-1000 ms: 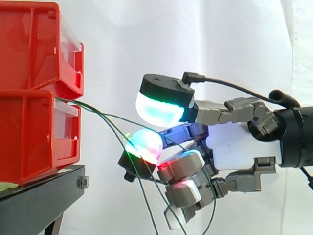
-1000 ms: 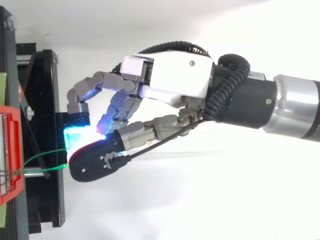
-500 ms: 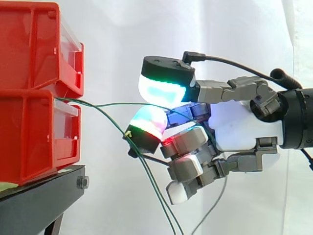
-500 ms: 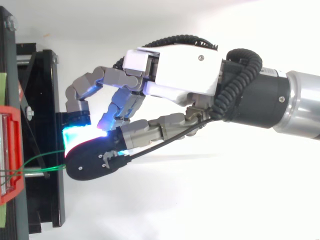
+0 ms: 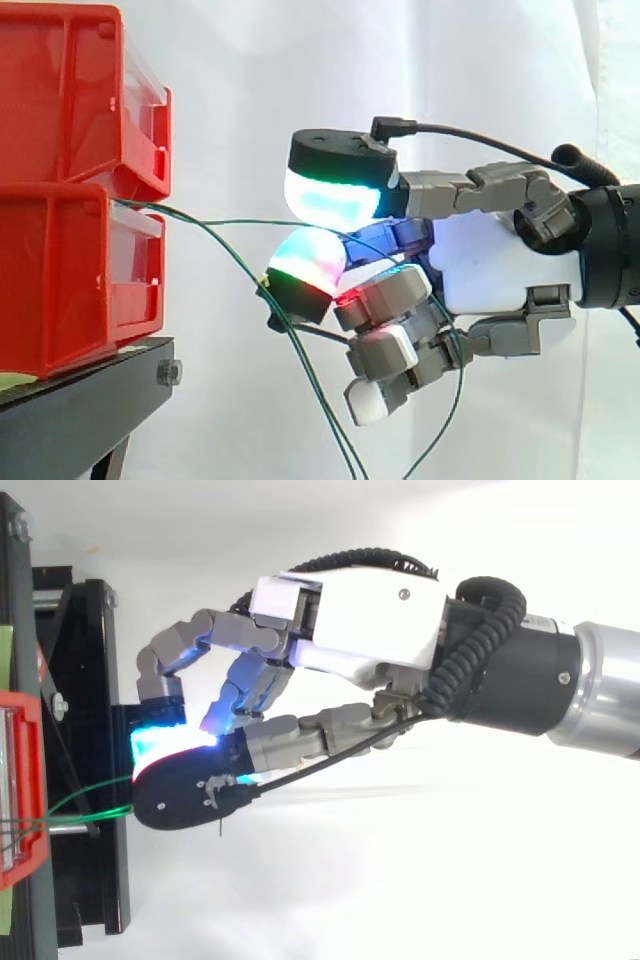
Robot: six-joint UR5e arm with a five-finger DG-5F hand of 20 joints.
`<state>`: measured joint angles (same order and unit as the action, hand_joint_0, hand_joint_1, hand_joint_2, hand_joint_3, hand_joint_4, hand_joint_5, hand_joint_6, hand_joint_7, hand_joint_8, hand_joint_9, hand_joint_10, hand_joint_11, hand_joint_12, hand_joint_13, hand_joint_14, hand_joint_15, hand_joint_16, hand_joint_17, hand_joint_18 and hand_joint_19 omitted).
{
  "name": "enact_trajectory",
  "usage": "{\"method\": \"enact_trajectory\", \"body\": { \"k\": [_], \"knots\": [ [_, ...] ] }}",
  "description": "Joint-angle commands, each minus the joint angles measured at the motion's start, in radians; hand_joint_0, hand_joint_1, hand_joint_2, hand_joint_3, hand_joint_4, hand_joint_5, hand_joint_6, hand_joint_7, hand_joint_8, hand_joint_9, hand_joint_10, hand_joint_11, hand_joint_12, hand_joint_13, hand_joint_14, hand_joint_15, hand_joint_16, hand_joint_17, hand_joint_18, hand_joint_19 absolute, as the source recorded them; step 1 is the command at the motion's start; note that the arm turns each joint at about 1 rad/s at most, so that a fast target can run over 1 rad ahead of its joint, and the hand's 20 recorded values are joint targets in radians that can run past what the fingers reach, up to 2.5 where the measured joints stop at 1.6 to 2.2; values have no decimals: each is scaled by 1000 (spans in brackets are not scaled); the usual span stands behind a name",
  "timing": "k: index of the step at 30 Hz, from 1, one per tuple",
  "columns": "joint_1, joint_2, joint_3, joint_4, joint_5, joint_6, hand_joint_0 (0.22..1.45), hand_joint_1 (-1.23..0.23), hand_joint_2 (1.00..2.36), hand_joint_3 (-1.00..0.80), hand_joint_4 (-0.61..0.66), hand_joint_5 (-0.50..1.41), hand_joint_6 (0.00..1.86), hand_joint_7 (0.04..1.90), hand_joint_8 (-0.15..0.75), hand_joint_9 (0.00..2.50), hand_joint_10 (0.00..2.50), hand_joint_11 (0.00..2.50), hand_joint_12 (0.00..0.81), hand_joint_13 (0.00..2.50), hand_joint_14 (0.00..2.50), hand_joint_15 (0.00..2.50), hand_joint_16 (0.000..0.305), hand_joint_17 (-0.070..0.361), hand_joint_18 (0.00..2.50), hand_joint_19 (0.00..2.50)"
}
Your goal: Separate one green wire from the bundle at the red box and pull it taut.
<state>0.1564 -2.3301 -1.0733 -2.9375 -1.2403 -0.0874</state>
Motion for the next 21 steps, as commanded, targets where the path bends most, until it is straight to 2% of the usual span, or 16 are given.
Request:
{"method": "enact_trajectory", "body": {
  "k": [1, 6, 16, 21],
  "knots": [
    [0, 0, 0, -2, 9, 0, 583, -655, 1031, -94, 118, -198, 872, 1190, 319, 1091, 247, 1877, 390, 1167, 22, 993, 57, 129, 900, 469],
    [2, 0, 0, -2, 12, 0, 591, -683, 1033, -63, 76, -195, 877, 1183, 319, 1062, 217, 1877, 383, 1102, 24, 919, 57, 128, 889, 461],
    [6, 0, 0, -2, 22, -11, 591, -694, 1033, -50, 29, -187, 870, 1197, 323, 1064, 0, 1864, 384, 1029, 23, 805, 55, 124, 864, 461],
    [12, -2, 0, 3, 18, -20, 590, -696, 1033, -50, 26, -185, 867, 1203, 326, 1046, 5, 1735, 383, 1004, 22, 762, 55, 124, 852, 464]
  ]
}}
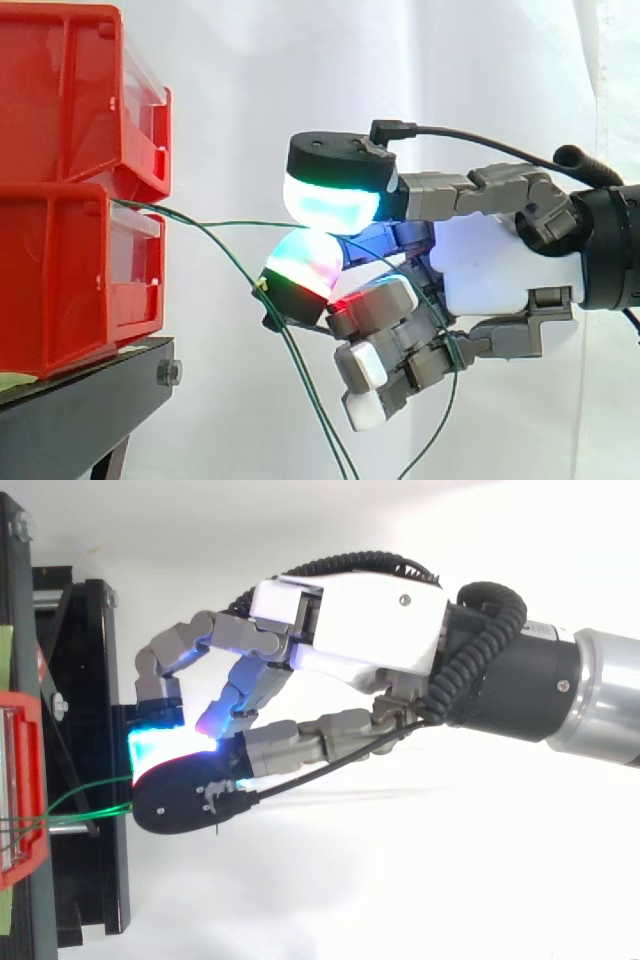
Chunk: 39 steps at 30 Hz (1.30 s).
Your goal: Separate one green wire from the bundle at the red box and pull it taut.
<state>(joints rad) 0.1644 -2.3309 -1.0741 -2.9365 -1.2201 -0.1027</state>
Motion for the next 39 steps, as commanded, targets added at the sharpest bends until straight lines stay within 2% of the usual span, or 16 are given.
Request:
{"method": "enact_trajectory", "body": {
  "k": [1, 5, 8, 11, 13, 18, 23, 39],
  "knots": [
    [6, 1, 0, 0, -2, -5, 591, -696, 1033, -50, 30, -185, 867, 1201, 328, 1045, 6, 1737, 382, 1000, 21, 759, 55, 124, 851, 462],
    [9, -1, -3, -3, -13, -3, 590, -699, 1033, -40, 29, -183, 864, 1219, 327, 1042, 8, 1720, 383, 993, 22, 755, 55, 124, 848, 465],
    [14, 1, -32, 2, -27, -3, 591, -702, 1033, -37, 29, -182, 863, 1221, 324, 1043, 8, 1706, 384, 992, 23, 743, 55, 124, 847, 465],
    [18, -1, -86, 16, -32, -2, 591, -703, 1034, -35, 29, -181, 863, 1226, 326, 1051, 7, 1697, 382, 989, 22, 737, 55, 124, 845, 457],
    [20, -1, -112, 46, -30, 0, 590, -703, 1034, -31, 34, -181, 862, 1235, 326, 1056, 9, 1681, 383, 988, 23, 739, 55, 124, 843, 455],
    [24, -1, -139, 114, -30, 0, 590, -703, 1034, -29, 32, -180, 862, 1242, 329, 1067, 10, 1684, 383, 987, 23, 738, 55, 123, 840, 457],
    [30, 1, -144, 123, -30, -3, 591, -703, 1033, -31, 31, -179, 862, 1246, 324, 1071, 12, 1679, 383, 988, 21, 731, 55, 123, 837, 458],
    [30, -1, -144, 119, -27, -5, 597, -706, 1034, -34, 39, -180, 862, 1249, 328, 1093, 12, 1655, 378, 987, 23, 717, 55, 123, 837, 450]
  ]
}}
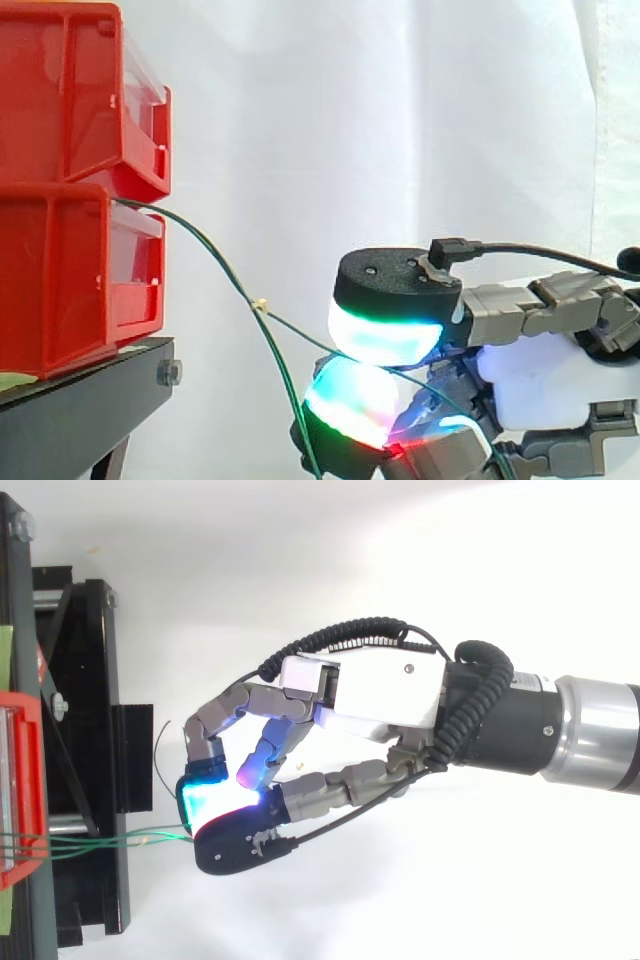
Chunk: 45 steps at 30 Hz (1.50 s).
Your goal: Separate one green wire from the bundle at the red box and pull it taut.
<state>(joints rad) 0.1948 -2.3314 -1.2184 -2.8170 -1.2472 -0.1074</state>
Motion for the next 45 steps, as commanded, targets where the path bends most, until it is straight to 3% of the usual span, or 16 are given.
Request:
{"method": "enact_trajectory", "body": {
  "k": [1, 45],
  "knots": [
    [0, 1, 0, -1, 0, 0, 596, -705, 1034, -30, 38, -180, 862, 1240, 328, 1094, 11, 1659, 379, 988, 21, 713, 55, 123, 837, 450],
    [0, 0, -1, -1, 2, 0, 597, -702, 1033, -37, 40, -182, 864, 1238, 323, 1109, 12, 1590, 372, 972, 22, 689, 54, 122, 829, 451]
  ]
}}
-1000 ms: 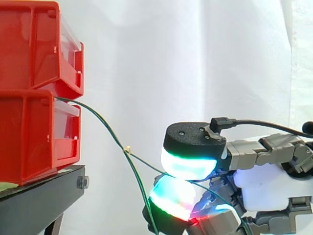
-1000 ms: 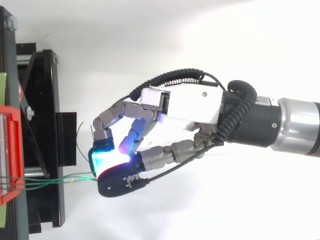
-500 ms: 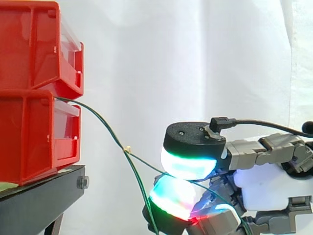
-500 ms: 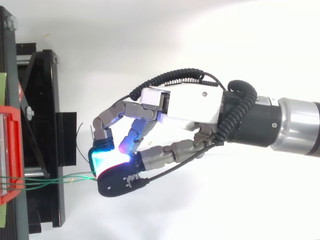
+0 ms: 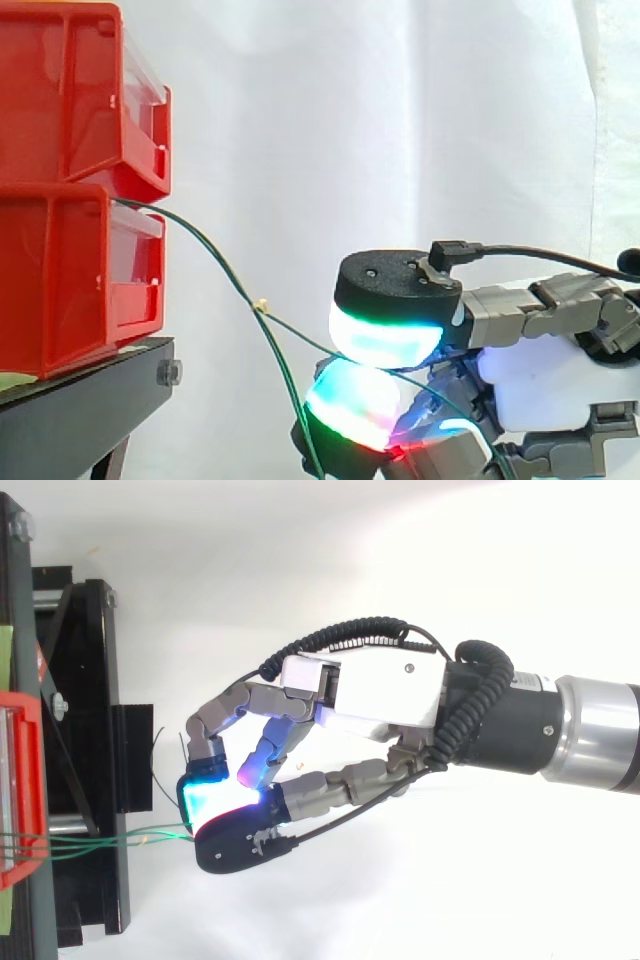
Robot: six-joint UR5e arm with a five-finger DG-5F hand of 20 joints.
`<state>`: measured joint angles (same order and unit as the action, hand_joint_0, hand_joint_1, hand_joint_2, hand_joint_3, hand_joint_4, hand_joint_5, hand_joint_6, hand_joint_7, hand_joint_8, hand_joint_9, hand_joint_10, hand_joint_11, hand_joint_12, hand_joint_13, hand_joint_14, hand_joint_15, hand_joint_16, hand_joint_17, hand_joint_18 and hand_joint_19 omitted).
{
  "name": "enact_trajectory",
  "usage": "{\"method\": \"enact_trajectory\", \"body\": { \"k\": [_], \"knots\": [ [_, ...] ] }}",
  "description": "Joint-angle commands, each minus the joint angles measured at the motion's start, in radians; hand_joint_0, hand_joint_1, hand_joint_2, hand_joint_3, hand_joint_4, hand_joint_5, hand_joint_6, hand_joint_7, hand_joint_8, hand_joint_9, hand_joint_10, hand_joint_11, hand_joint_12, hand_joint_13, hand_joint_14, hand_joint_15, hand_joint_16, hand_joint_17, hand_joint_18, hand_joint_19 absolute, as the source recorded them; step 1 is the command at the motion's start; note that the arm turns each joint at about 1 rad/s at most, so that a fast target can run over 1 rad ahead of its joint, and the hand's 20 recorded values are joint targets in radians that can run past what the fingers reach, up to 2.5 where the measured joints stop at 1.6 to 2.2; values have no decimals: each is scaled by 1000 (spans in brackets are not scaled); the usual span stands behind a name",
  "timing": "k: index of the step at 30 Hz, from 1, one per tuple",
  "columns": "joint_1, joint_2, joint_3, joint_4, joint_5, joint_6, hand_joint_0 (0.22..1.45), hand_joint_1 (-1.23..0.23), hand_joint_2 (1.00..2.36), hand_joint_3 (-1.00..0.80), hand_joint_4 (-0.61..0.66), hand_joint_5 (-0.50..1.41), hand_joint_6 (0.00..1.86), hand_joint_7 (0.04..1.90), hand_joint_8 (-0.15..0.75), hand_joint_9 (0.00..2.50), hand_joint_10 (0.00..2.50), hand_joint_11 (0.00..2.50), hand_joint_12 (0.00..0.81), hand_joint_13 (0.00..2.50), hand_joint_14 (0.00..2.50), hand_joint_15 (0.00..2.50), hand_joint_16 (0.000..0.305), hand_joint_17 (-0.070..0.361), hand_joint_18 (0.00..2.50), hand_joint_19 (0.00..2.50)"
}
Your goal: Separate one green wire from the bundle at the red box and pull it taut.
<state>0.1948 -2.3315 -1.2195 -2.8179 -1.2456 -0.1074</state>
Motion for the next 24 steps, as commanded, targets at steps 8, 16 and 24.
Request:
{"method": "enact_trajectory", "body": {
  "k": [8, 16, 24],
  "knots": [
    [0, 0, 0, 0, 0, 0, 596, -702, 1034, -35, 40, -182, 864, 1238, 329, 1112, 14, 1585, 375, 972, 23, 697, 54, 122, 827, 452],
    [0, 0, 0, 0, 0, 0, 596, -701, 1033, -41, 48, -182, 864, 1234, 325, 1116, 14, 1595, 373, 974, 22, 695, 54, 123, 826, 452],
    [0, 0, 0, 0, 0, 0, 595, -699, 1033, -41, 48, -182, 863, 1235, 326, 1120, 13, 1574, 374, 976, 23, 693, 54, 123, 826, 452]
  ]
}}
